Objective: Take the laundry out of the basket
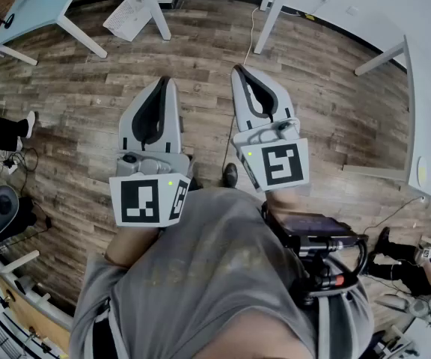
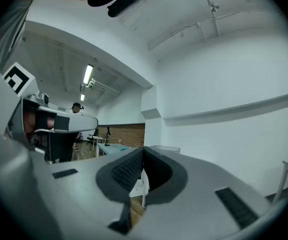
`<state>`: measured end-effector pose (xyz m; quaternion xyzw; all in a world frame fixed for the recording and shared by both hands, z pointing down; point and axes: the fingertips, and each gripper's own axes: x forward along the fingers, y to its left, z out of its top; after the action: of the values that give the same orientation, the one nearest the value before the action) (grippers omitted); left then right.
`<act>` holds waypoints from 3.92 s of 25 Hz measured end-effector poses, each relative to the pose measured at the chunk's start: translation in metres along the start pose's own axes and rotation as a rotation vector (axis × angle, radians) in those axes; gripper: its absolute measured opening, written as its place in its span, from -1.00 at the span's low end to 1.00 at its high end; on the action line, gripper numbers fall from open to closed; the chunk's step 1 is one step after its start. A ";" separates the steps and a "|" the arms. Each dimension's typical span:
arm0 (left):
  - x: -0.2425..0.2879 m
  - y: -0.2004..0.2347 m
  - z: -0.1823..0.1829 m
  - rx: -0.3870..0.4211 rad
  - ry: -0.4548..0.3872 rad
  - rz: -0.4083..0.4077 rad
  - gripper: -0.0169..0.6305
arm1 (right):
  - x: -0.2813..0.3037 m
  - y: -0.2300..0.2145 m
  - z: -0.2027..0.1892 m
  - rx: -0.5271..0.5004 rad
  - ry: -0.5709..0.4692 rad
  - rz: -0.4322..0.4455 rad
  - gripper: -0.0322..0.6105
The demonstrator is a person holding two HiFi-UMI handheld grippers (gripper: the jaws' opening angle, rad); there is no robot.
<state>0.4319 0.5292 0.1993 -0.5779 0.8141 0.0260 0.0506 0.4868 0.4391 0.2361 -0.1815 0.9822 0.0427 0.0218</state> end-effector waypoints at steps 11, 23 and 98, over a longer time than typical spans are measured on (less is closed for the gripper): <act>0.027 -0.056 -0.015 -0.008 0.022 0.003 -0.92 | -0.022 -0.051 -0.013 0.041 -0.026 0.042 -0.88; 0.048 -0.016 -0.045 -0.022 0.101 0.060 -0.92 | 0.026 -0.056 -0.050 0.125 0.044 0.086 -0.88; 0.565 0.362 -0.099 -0.077 0.017 0.094 -0.92 | 0.652 -0.247 -0.024 0.010 -0.108 0.063 -0.88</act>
<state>-0.0996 0.1088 0.2278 -0.5406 0.8393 0.0547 0.0203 -0.0337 -0.0247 0.2034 -0.1480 0.9850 0.0483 0.0743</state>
